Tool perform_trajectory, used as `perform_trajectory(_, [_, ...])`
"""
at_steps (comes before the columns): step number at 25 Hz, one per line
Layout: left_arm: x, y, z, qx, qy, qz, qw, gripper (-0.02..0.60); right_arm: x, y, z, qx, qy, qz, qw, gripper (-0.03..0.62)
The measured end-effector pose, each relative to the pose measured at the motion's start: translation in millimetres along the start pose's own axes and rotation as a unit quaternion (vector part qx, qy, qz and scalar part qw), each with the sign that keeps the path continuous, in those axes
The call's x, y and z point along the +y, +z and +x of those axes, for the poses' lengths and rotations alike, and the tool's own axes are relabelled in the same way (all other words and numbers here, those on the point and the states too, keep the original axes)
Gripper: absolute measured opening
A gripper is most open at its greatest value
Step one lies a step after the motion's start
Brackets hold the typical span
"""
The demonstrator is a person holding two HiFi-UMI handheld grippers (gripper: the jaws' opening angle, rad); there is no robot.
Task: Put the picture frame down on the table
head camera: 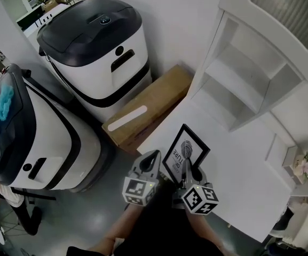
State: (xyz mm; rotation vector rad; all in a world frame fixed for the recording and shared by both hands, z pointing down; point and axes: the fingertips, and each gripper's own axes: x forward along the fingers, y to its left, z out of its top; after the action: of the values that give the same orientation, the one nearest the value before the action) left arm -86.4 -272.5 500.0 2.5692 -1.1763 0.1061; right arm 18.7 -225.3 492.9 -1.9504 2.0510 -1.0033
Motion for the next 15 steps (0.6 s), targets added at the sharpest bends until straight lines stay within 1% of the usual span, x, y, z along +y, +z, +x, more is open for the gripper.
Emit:
perform_trajectory(8, [-9.5,-1.4,10.8,0.009,0.002,-0.002,1.0,0.011,-13.7,12.3,4.5,0.009,0.0,0.008,1.0,0.014])
perform_trajectory(12, [-11.1,6.4,15.5,0.005,0.01,0.006,0.9999,0.011,-13.2,23.6,5.6,0.011,0.011,0.008,1.0,0.014])
perform_trajectory(15, [-9.1,10.3,20.5,0.003,0.016,0.007,0.9998,0.011,-14.8,26.7,7.6,0.019,0.021,0.025,0.999,0.014])
